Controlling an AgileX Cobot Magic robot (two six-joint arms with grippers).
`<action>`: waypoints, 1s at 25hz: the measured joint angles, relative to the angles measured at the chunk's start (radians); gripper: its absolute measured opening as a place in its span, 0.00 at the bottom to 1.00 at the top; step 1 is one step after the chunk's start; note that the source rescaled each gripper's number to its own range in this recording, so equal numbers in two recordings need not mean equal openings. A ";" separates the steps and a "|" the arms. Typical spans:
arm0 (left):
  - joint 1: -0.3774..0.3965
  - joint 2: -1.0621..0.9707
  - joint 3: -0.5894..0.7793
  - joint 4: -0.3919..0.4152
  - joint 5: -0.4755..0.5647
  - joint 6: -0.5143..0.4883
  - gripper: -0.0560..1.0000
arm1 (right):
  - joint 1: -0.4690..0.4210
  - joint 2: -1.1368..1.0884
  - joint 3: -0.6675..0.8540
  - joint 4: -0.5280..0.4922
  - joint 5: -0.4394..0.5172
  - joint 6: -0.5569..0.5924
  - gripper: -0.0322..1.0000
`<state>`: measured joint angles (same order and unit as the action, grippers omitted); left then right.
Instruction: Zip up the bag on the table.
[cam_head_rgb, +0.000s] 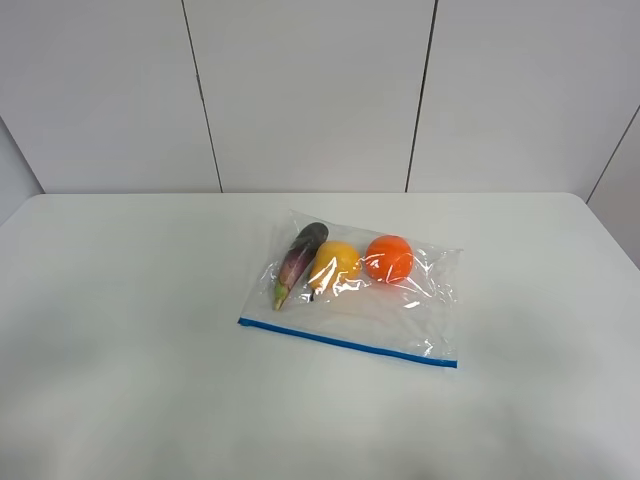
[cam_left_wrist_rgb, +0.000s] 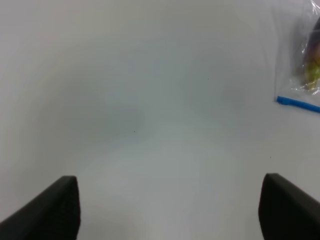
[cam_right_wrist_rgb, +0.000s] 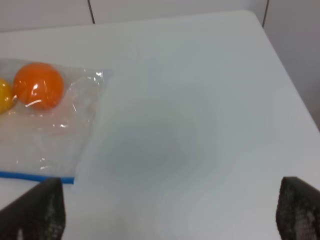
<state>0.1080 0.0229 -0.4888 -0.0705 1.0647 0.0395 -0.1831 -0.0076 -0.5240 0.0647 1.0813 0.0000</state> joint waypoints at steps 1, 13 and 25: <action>0.000 0.000 0.000 0.000 0.000 0.000 0.86 | 0.000 0.000 0.010 0.000 -0.006 0.000 1.00; 0.000 0.000 0.000 0.000 0.000 0.000 0.86 | 0.000 0.000 0.018 -0.003 -0.022 0.006 1.00; 0.000 0.000 0.000 0.000 0.000 0.000 0.86 | 0.000 0.000 0.023 -0.003 -0.039 0.006 1.00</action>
<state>0.1080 0.0229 -0.4888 -0.0705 1.0647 0.0395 -0.1831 -0.0076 -0.5013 0.0616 1.0423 0.0063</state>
